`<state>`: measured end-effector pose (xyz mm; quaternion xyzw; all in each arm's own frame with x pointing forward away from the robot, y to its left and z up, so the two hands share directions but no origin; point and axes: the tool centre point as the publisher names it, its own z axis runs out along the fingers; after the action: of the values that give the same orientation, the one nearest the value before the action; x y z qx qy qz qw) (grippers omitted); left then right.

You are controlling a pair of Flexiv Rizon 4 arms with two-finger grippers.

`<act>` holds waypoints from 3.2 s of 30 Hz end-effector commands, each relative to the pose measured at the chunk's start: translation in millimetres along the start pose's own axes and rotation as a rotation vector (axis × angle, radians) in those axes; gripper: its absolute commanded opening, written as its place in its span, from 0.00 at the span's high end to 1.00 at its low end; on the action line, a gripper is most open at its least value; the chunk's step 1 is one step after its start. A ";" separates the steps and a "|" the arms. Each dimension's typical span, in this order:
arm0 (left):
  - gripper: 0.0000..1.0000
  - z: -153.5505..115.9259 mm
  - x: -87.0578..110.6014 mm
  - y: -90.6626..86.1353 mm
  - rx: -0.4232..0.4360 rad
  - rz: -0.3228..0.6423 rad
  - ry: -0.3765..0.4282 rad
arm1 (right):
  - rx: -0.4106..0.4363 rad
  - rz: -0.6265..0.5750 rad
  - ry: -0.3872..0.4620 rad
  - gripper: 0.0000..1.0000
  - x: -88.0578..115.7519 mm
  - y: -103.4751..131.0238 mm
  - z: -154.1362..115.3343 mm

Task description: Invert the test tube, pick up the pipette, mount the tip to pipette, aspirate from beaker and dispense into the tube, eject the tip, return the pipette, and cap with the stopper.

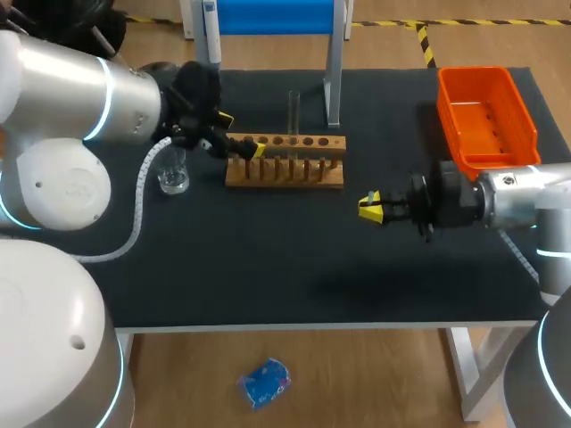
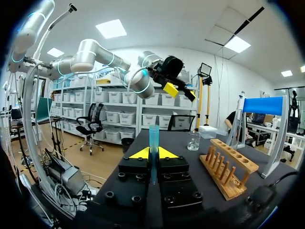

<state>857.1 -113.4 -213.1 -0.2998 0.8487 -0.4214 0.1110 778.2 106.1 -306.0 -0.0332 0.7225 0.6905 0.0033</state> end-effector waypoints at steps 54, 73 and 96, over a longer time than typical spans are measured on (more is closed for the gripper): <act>0.00 41.1 -173.4 -66.2 0.280 -0.203 -0.503 | 0.001 -0.001 -0.002 1.00 1.2 0.8 -0.9; 0.00 62.4 -244.2 -78.9 0.315 -0.241 -0.821 | 0.001 -0.001 -0.002 1.00 1.2 0.8 -0.9; 0.00 76.9 -264.8 -96.9 0.308 -0.265 -0.933 | 0.001 -0.001 -0.002 1.00 1.2 0.8 -0.9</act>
<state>1140.3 -43.7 -200.5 -0.5105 0.6249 -0.4157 0.4197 778.1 106.1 -305.7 -0.0331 0.7227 0.6904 0.0035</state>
